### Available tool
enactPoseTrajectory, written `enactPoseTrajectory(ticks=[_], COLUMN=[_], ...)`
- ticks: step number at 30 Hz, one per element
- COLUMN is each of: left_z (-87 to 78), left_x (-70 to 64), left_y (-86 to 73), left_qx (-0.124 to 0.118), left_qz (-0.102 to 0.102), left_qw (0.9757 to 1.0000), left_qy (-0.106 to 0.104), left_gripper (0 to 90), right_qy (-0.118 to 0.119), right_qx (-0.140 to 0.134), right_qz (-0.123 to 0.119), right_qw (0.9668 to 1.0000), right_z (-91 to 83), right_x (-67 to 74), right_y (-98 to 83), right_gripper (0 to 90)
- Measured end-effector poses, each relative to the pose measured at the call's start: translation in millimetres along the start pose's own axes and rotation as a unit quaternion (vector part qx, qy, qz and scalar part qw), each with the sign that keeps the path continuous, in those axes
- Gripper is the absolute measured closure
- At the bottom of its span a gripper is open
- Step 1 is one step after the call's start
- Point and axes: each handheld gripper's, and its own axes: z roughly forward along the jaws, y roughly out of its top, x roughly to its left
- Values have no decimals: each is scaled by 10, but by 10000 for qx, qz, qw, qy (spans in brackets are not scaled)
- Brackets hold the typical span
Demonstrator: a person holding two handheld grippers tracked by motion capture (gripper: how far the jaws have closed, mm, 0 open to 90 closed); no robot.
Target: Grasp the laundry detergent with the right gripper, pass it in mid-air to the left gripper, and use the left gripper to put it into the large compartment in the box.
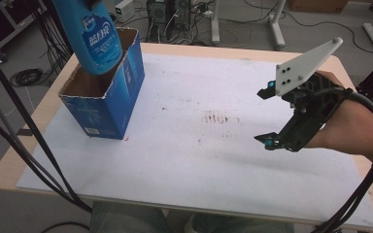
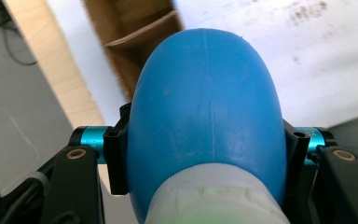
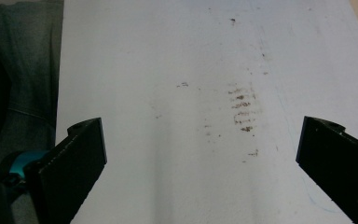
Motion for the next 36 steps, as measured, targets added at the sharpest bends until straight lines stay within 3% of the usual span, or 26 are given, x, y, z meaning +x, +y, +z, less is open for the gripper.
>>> enactPoseTrajectory(ticks=[4, 8, 12, 16, 23, 27, 33, 34, 36], left_z=[57, 195, 368, 548, 957, 1181, 1433, 1474, 1545], left_x=[80, 145, 184, 222, 290, 270, 232, 224, 213], left_y=[-2, -2, 2, -4, -51, -80, -105, -105, -109], left_qx=[73, 182, 386, 503, 600, 592, 610, 632, 621], left_qz=[-57, -42, 95, 390, 1025, 1570, 2457, 2640, 2789], left_qw=[9999, 9998, 9992, 9980, 9927, 9856, 9673, 9623, 9582], left_qy=[93, -6, -29, -37, -222, -183, -152, -149, -176], left_gripper=[379, 380, 380, 380, 380, 380, 380, 380, 380], right_qy=[19, 20, 18, 26, 7, 11, 1, 4, 10], right_qx=[-1, -9, -3, 19, 38, 37, -14, -10, 9], right_qz=[-3, 12, 9, 3, 48, 65, 69, 71, 81], right_qw=[10000, 10000, 10000, 10000, 10000, 10000, 10000, 10000, 10000], right_z=[14, 28, 47, 52, 44, 53, 65, 68, 74], right_x=[-6, -15, -5, 2, 6, 6, 4, 5, 7], right_y=[3, 17, 33, 44, 42, 47, 68, 69, 65], right_gripper=[6, 6, 6, 6, 6, 7, 6, 7, 7])
